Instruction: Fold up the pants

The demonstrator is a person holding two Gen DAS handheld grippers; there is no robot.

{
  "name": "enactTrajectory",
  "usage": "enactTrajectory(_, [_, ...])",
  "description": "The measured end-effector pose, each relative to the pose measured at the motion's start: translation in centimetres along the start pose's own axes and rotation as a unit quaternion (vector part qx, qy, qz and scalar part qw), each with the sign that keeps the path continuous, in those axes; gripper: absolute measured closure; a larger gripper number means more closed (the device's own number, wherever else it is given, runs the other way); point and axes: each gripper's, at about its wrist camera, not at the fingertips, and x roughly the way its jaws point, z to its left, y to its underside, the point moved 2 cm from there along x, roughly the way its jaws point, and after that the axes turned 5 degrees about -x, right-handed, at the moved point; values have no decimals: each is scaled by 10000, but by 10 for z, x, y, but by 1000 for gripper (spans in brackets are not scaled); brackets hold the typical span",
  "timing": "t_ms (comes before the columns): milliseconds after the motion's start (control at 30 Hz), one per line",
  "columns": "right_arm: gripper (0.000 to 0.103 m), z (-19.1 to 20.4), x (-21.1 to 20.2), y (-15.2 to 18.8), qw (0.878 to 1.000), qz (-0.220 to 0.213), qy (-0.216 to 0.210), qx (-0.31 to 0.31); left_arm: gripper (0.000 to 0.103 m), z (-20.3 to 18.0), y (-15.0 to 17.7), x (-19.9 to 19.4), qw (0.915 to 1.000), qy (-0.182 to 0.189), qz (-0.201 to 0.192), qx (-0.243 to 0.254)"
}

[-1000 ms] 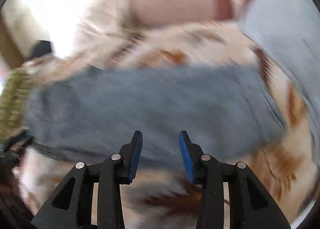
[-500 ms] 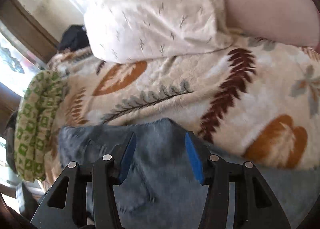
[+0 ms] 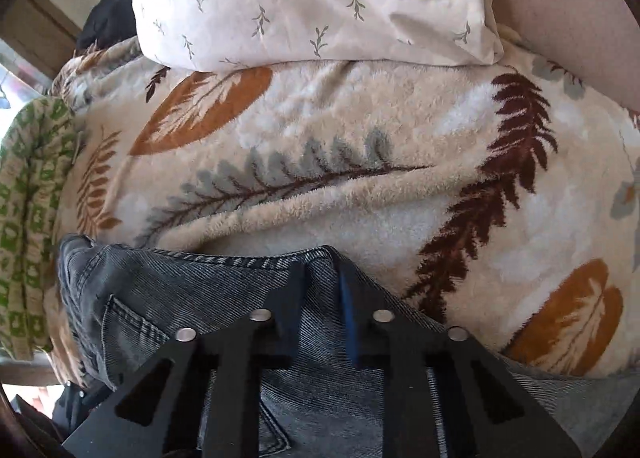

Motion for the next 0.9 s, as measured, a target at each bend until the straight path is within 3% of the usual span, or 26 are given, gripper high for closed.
enactTrajectory(167, [96, 13, -5, -9, 9978, -337, 554, -157, 22, -1, 2, 1, 10000, -44, 1, 73])
enactTrajectory(300, [96, 10, 13, -12, 9973, -316, 667, -59, 21, -1, 3, 2, 10000, -16, -3, 77])
enactTrajectory(500, [92, -6, -11, -4, 9964, -741, 104, 408, 21, 4, 1, -8, 9999, 60, -59, -106])
enactTrajectory(667, [88, -5, -56, 13, 9941, -1022, 83, 355, 21, 13, -4, -24, 9992, 97, -224, -304])
enactTrajectory(733, [78, -6, -70, 28, 9924, -1160, 11, 404, 20, 15, -6, -31, 9986, -176, -405, -277])
enactTrajectory(900, [77, -2, -86, 67, 9900, -1288, -1, 567, 17, 27, -14, -47, 9967, -298, -665, -369])
